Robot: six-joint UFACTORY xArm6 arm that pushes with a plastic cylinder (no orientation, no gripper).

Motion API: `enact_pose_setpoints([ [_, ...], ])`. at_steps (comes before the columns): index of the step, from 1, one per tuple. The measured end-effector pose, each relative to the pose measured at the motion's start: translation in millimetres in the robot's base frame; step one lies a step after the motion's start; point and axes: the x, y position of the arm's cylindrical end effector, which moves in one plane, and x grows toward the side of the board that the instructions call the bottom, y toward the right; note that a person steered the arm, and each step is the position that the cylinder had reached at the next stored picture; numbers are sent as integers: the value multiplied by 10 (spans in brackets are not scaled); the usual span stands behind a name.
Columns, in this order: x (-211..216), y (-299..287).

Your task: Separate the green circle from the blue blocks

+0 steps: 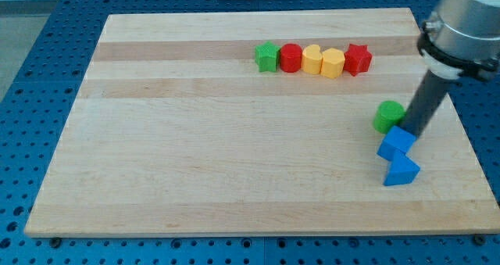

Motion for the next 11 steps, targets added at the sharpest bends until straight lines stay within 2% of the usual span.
enact_pose_setpoints([
  [1, -105, -66],
  [3, 103, 246],
  [4, -102, 128],
  [5, -122, 98],
  [10, -209, -1094],
  [11, -189, -985],
])
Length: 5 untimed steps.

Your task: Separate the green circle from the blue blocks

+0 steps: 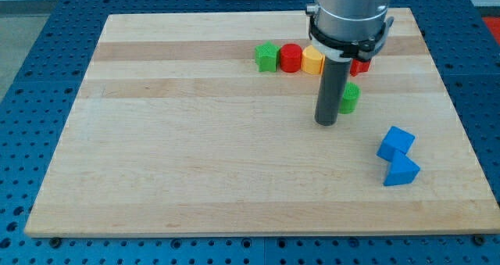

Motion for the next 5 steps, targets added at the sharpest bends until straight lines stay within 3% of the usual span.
enact_pose_setpoints([
  [1, 34, 485],
  [5, -354, 320],
])
